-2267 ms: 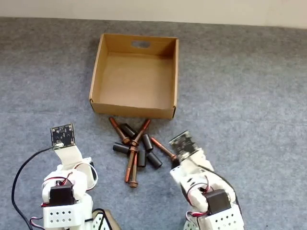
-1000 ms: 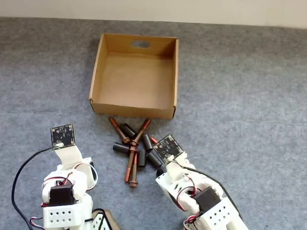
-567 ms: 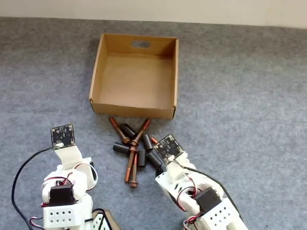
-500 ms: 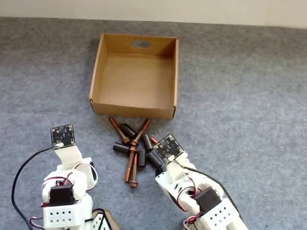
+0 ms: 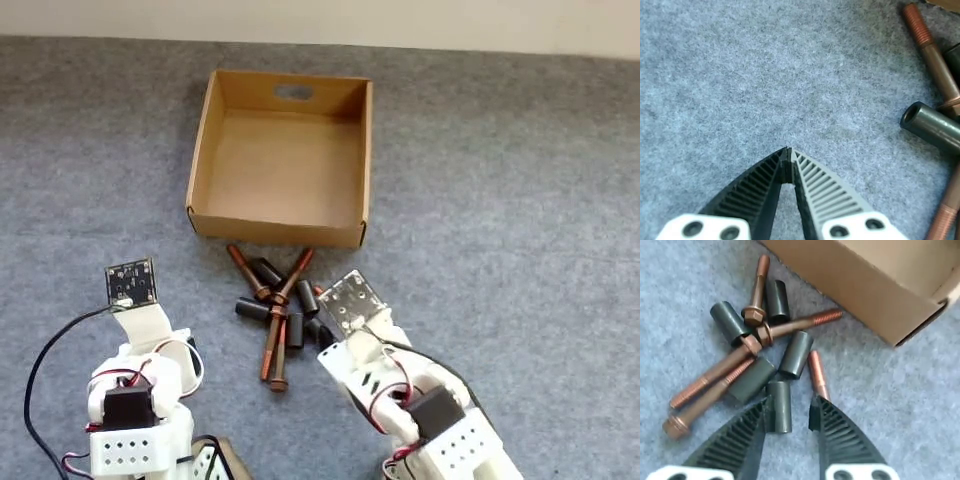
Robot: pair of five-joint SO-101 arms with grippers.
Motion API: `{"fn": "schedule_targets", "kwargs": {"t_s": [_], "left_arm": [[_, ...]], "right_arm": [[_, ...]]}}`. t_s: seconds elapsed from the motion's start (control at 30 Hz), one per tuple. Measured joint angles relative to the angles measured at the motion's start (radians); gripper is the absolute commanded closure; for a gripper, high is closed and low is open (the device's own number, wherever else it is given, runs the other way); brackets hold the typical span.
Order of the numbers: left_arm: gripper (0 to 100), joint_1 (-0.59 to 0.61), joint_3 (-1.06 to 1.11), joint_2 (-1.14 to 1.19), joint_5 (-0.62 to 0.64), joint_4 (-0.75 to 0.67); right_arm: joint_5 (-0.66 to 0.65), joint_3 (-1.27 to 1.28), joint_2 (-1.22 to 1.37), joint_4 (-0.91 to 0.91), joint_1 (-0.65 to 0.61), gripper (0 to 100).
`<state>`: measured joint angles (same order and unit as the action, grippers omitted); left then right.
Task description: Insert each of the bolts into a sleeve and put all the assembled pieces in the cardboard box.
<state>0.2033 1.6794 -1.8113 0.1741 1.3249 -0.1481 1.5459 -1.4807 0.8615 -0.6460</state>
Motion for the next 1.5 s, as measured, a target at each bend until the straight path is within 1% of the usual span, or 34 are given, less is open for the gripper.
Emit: {"fn": "schedule_targets", "kwargs": {"t_s": [0.07,0.17,0.33,0.4,0.5,0.67,0.8,1.0,1.03,1.1,1.13,1.17,1.33,1.4,1.5], "left_arm": [[99,0.000,0.000,0.000,0.000,0.000],[99,0.000,0.000,0.000,0.000,0.000],[99,0.000,0.000,0.000,0.000,0.000],[99,0.000,0.000,0.000,0.000,0.000],[99,0.000,0.000,0.000,0.000,0.000],[99,0.000,0.000,0.000,0.000,0.000],[99,0.000,0.000,0.000,0.000,0.000],[99,0.000,0.000,0.000,0.000,0.000],[99,0.000,0.000,0.000,0.000,0.000],[99,0.000,0.000,0.000,0.000,0.000],[99,0.000,0.000,0.000,0.000,0.000],[99,0.000,0.000,0.000,0.000,0.000],[99,0.000,0.000,0.000,0.000,0.000],[99,0.000,0.000,0.000,0.000,0.000],[99,0.000,0.000,0.000,0.000,0.000]], "right_arm": [[-0.002,-0.037,0.106,-0.028,0.000,87.5],[-0.005,-0.181,0.328,-0.028,0.000,87.5],[0.008,-0.494,0.727,0.069,-0.032,87.5],[0.009,-0.549,0.855,0.078,-0.051,87.5],[0.011,-0.571,0.970,0.069,-0.068,87.5],[0.008,-0.571,1.063,0.000,-0.044,87.5],[-0.041,-0.572,1.112,-0.034,-0.017,87.5],[-0.051,-0.574,1.232,-0.115,-0.008,87.7],[-0.052,-0.574,1.260,-0.123,-0.008,89.2],[-0.052,-0.580,1.295,-0.127,-0.005,97.9],[-0.052,-0.588,1.306,-0.127,-0.003,99.8],[-0.052,-0.592,1.309,-0.127,-0.002,98.2],[-0.052,-0.594,1.286,-0.115,0.006,99.2],[-0.051,-0.594,1.221,-0.069,0.017,99.2],[-0.029,-0.588,1.088,0.048,0.031,99.2]]}}
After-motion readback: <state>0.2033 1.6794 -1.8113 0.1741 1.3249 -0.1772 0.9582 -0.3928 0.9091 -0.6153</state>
